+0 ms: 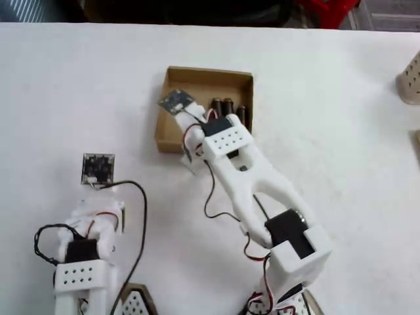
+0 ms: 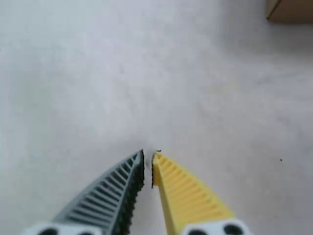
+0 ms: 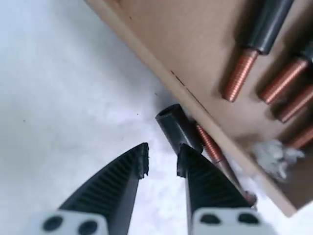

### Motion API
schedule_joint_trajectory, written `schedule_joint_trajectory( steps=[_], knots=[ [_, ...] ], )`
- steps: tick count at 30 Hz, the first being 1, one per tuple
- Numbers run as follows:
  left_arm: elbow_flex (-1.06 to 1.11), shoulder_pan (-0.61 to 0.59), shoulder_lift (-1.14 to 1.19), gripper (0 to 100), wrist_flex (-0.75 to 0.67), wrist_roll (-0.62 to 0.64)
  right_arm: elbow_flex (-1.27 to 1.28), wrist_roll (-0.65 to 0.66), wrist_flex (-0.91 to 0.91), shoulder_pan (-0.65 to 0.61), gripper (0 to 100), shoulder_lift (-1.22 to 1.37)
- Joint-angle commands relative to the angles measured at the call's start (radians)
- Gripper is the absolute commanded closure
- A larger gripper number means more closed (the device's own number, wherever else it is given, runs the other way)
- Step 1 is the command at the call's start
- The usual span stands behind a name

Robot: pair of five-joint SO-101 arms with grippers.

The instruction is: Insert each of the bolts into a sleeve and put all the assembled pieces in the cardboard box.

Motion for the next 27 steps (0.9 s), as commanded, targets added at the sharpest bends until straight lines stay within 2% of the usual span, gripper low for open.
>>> schedule_joint_trajectory(
  steps=[1, 6, 13, 23, 27],
  knots=[
    [-0.043, 0.015, -0.015, 93, 0.002, -0.009, -0.041, 0.121, -0.016, 0.010, 91.7, -0.013],
    [-0.043, 0.013, -0.015, 93, 0.003, -0.009, -0.041, 0.244, -0.070, 0.022, 91.7, 0.073],
    [-0.043, 0.013, -0.015, 93, 0.002, -0.009, -0.041, 0.259, -0.140, 0.067, 91.6, 0.143],
    [-0.043, 0.013, -0.015, 93, 0.000, -0.009, -0.040, 0.334, -0.067, 0.028, 91.3, 0.182],
    [-0.043, 0.013, -0.015, 93, 0.000, -0.009, -0.040, 0.336, -0.050, 0.007, 84.6, 0.183]
  ],
)
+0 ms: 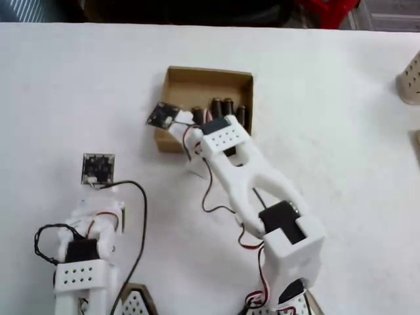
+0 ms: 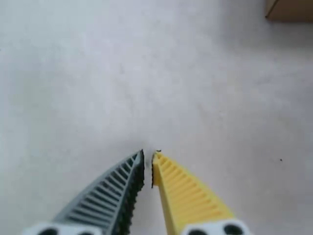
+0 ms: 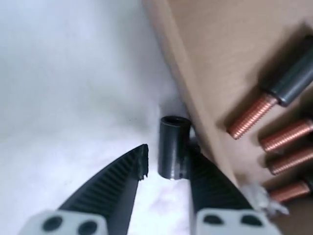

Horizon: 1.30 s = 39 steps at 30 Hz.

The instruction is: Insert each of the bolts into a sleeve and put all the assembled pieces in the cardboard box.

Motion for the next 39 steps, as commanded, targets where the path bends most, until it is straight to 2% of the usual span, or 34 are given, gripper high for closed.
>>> schedule_joint_trajectory(
  steps=[1, 19, 22, 23, 27, 31, 36, 39],
  knots=[
    [-0.043, 0.013, -0.015, 93, 0.000, -0.009, -0.003, 0.015, 0.008, -0.013, 83.3, 0.027],
    [-0.043, 0.013, -0.015, 93, 0.003, -0.009, -0.005, 0.005, -0.010, -0.008, 88.6, 0.033],
    [-0.043, 0.012, -0.015, 93, 0.002, -0.009, -0.005, -0.089, -0.025, -0.001, 99.0, 0.025],
    [-0.043, 0.012, -0.015, 93, 0.002, -0.009, -0.005, -0.135, -0.025, 0.001, 98.2, 0.021],
    [-0.043, 0.012, -0.015, 93, 0.000, -0.009, -0.005, -0.282, 0.051, 0.002, 98.1, -0.073],
    [-0.043, 0.012, -0.015, 93, 0.000, -0.009, -0.002, -0.367, 0.189, 0.010, 98.1, -0.240],
    [-0.043, 0.010, -0.015, 93, -0.002, -0.009, 0.011, -0.396, 0.375, 0.101, 98.1, -0.398],
    [-0.043, 0.010, -0.015, 93, -0.002, -0.009, 0.077, -0.396, 0.406, 0.202, 98.1, -0.450]
  ],
)
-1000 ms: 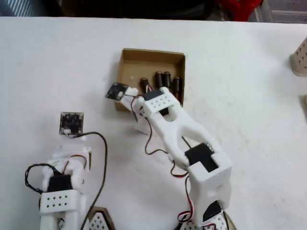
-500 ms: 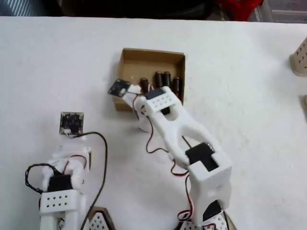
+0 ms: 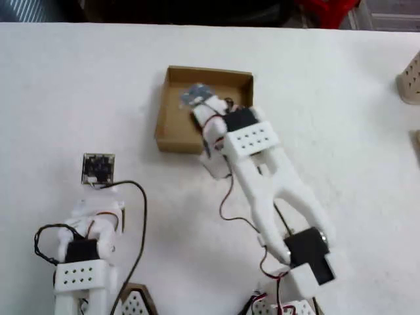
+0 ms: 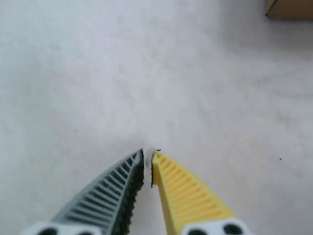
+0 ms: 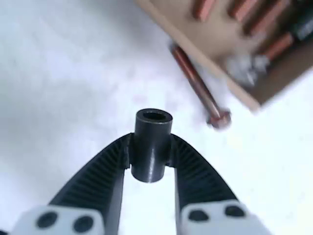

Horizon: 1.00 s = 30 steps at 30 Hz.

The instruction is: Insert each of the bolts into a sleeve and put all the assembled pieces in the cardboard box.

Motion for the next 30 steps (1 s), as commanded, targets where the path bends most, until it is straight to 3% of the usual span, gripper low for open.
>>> schedule_joint_trajectory(
  steps=[1, 19, 25, 30],
  knots=[
    [-0.043, 0.010, -0.015, 93, -0.002, -0.009, 0.063, -0.006, 0.030, 0.125, 98.1, -0.101],
    [-0.051, 0.016, -0.016, 93, -0.018, 0.000, 0.635, -0.003, -0.325, 0.545, 98.1, -0.406],
    [-0.052, 0.024, -0.016, 93, -0.146, 0.176, 0.804, -0.009, -0.443, 0.694, 98.1, -0.539],
    [-0.081, 0.182, -0.010, 93, -0.161, 0.250, 0.891, -0.009, -0.499, 0.792, 98.1, -0.562]
  ],
)
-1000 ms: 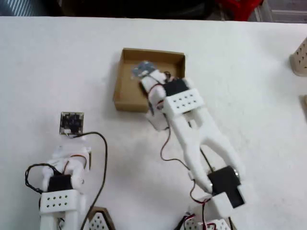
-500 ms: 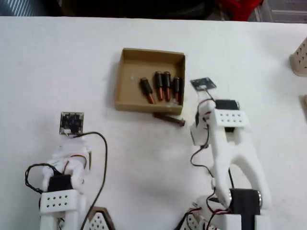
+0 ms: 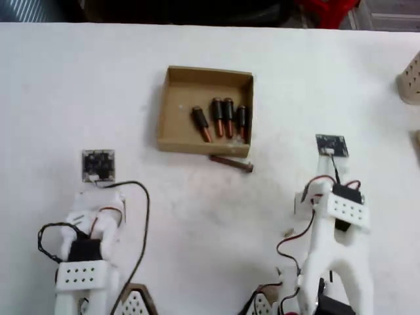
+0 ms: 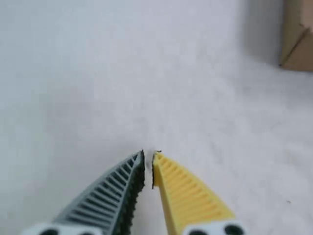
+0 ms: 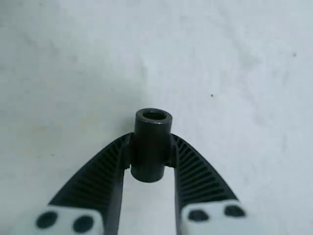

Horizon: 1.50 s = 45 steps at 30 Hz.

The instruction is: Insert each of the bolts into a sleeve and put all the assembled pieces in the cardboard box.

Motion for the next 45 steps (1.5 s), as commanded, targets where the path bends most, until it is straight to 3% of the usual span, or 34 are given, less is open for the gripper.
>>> schedule_joint_trajectory(
  steps=[1, 7, 14, 17, 23, 33, 36, 45],
  knots=[
    [-0.106, 0.154, -0.010, 93, -0.031, 0.060, 0.020, -0.009, -0.041, 0.065, 98.1, -0.038],
    [-0.358, 0.355, 0.079, 94, 0.048, 0.118, 0.026, -0.009, -0.047, 0.071, 98.1, -0.038],
    [-0.686, 0.591, 0.536, 93, 0.074, 0.133, 0.028, -0.008, -0.061, 0.071, 98.1, -0.038],
    [-0.773, 0.664, 0.713, 93, 0.003, 0.135, 0.031, -0.005, -0.061, 0.071, 98.1, -0.036],
    [-0.875, 0.742, 1.038, 93, -0.204, 0.137, 0.041, -0.003, -0.093, 0.071, 98.1, -0.036],
    [-1.201, 0.762, 1.492, 93, -0.245, 0.126, 0.043, -0.003, -0.094, 0.054, 98.1, -0.036],
    [-1.274, 0.768, 1.577, 93, -0.242, 0.017, 0.043, -0.003, -0.094, 0.044, 98.1, -0.036],
    [-1.473, 0.768, 1.684, 93, -0.043, -0.505, 0.044, -0.002, -0.094, 0.042, 98.1, -0.036]
  ],
)
